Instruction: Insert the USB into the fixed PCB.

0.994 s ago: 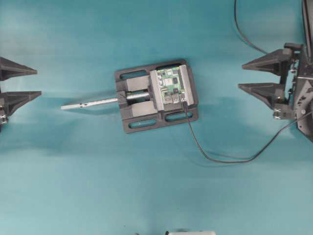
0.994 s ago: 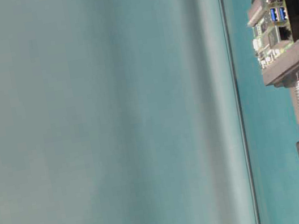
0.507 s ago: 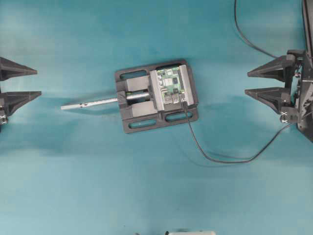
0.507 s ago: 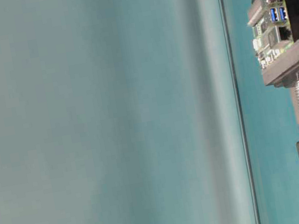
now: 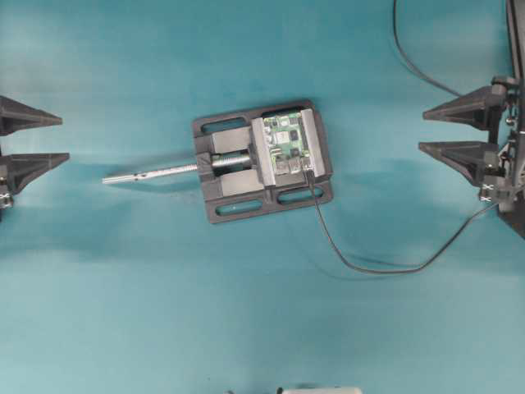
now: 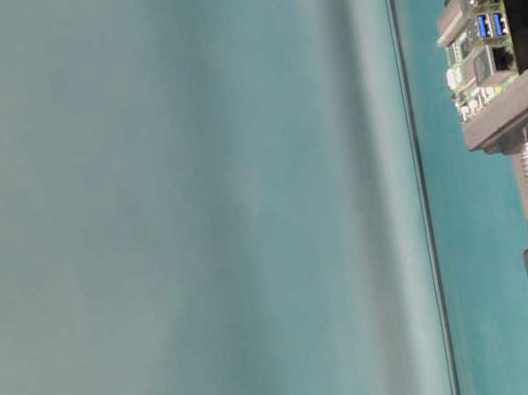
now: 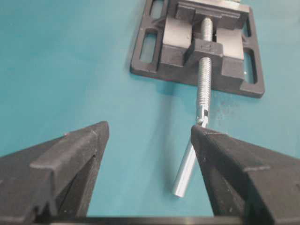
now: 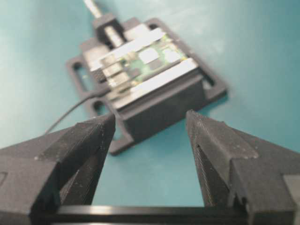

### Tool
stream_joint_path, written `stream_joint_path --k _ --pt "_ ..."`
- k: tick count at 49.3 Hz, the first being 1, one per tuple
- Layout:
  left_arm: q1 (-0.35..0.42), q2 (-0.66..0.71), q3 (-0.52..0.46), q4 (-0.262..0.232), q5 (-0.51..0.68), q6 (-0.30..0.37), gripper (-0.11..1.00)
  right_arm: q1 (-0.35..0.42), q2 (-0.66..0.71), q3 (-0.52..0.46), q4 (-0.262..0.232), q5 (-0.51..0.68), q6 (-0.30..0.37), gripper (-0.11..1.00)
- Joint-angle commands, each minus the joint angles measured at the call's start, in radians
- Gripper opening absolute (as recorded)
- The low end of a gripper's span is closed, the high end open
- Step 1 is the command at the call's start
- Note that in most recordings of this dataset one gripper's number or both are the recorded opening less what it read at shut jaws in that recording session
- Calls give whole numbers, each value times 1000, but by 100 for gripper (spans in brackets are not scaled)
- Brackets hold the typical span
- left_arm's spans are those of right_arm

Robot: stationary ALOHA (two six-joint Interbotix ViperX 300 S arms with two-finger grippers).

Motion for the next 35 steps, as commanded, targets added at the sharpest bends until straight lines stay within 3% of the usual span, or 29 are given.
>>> stream_joint_path --k 1,18,35 --pt "-2 6 -12 3 -6 -5 85 -2 -34 -11 -9 43 0 70" --pt "-2 6 -12 5 -5 -5 85 -2 -89 5 -86 52 -6 70" --pt "-2 6 -12 5 -6 -5 85 -2 -87 20 -91 38 8 70"
